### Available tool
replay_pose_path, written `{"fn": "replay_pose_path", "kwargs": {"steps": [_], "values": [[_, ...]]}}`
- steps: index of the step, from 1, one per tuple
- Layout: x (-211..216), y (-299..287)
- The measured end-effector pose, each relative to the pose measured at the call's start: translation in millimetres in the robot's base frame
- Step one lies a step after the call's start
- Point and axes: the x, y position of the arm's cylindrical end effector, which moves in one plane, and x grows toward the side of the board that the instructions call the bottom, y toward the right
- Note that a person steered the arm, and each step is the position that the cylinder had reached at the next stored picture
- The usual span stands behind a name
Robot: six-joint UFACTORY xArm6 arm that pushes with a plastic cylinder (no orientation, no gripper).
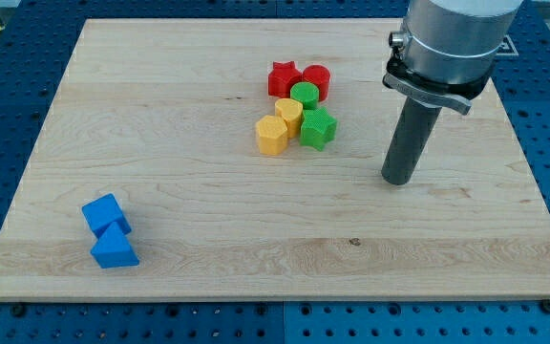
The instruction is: Separate the yellow heart from the yellow hexagon
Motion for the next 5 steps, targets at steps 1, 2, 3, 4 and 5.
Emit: {"fn": "replay_pose_path", "kwargs": {"steps": [1,2,3,4,5], "values": [[12,44],[20,145],[-32,209],[-85,204],[-106,171]]}}
